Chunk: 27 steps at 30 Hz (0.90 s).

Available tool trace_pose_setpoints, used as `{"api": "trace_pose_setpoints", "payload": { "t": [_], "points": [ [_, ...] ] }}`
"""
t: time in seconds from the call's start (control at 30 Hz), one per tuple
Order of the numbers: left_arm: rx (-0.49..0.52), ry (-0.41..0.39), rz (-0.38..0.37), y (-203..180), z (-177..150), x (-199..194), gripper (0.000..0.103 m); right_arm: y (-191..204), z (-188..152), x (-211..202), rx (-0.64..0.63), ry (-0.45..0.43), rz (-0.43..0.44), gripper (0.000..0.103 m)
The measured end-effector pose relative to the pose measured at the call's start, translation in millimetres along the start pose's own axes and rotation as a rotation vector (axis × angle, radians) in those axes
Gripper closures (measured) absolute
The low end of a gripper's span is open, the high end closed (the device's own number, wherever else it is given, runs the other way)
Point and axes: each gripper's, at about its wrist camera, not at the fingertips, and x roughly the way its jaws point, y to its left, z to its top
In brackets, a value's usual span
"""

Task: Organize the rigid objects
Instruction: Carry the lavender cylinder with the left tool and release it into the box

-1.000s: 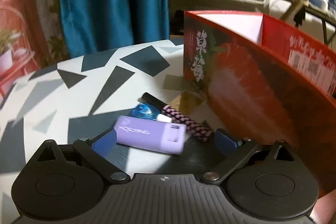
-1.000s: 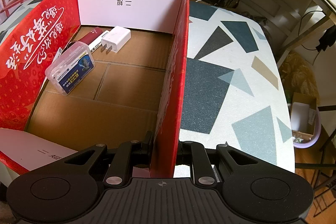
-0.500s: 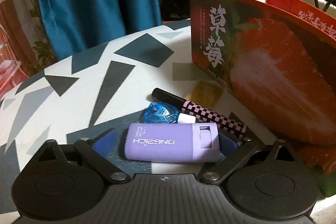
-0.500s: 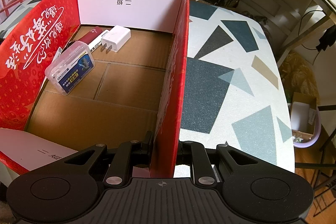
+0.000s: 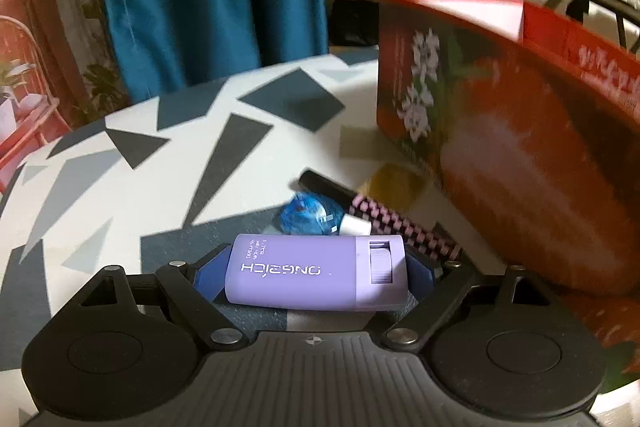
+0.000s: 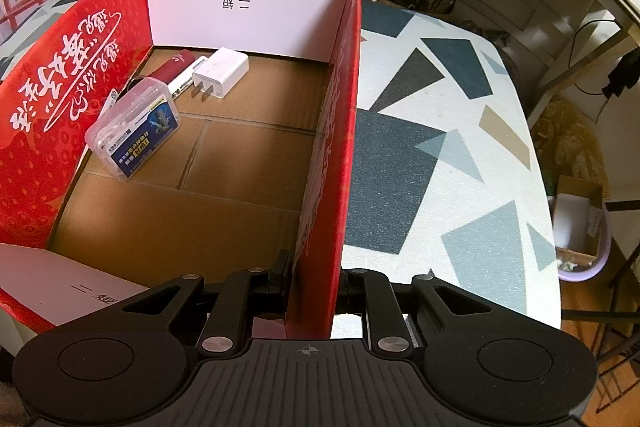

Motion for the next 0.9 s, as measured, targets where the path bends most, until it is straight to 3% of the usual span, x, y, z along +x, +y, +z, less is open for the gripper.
{"api": "trace_pose_setpoints", "payload": {
  "t": [0.3, 0.5, 0.57, 0.73, 0.9],
  "points": [
    [0.049, -0.107, -0.039, -11, 36, -35, 0.014, 0, -1, 0, -0.004, 0.003, -0.005, 0.087],
    [0.164, -0.186, -0.094, -39, 79, -46, 0.014, 1, 0, 0, -0.003, 0.004, -0.006, 0.087],
    [0.204, -0.213, -0.079, -50, 89, -47, 0.014, 0, -1, 0, -0.003, 0.003, -0.006, 0.087],
    [0.271, -0.247, -0.117, -73, 109, -44, 0.014, 1, -1, 0, -0.001, 0.005, -0.005, 0.087],
    [0.346, -0.23, -0.134, -91, 114, -28, 0.014, 1, -1, 0, -0.001, 0.004, -0.005, 0.087]
  ]
}}
